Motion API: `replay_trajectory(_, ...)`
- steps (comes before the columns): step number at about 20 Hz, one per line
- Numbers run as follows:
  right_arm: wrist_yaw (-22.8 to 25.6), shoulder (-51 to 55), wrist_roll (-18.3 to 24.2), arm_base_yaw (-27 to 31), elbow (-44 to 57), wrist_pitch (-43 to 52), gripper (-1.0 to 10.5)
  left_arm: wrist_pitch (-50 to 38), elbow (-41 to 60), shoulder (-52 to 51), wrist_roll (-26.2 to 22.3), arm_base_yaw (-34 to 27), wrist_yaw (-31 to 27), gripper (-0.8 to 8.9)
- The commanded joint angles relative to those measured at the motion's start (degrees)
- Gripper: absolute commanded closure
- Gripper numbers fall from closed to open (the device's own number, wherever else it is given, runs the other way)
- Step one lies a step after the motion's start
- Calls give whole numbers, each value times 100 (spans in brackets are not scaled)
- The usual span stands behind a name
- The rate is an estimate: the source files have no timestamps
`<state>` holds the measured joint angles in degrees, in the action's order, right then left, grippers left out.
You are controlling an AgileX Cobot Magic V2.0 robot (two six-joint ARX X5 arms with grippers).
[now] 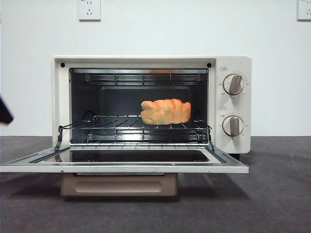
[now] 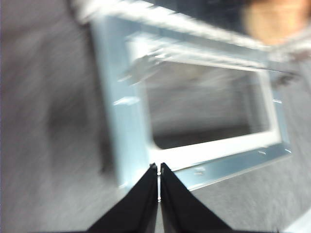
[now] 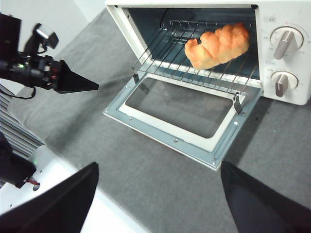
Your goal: The left arm flap open the oven, the right arm pick bread and place it into oven, the left arm flap close the oven
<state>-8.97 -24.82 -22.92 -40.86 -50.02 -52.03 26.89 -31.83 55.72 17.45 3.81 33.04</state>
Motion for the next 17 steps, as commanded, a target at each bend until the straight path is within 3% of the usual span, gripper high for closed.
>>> replay_trajectory(1, -2, -7, -20, -52, -197, -98, 546, -264, 157, 168, 308, -177, 46, 804)
replay_trajectory(5, -4, -7, -22, -52, -249, -164, 546, -531, 461, 514, 315, -439, -98, 804)
replay_trajectory(12, 0, -7, -20, -52, -249, -162, 546, -632, 492, 1779, 98, -450, 498, 804)
replay_trajectory(17, 26, -7, -20, -52, -249, -160, 546, -861, 492, 2096, 63, -444, 970, 804)
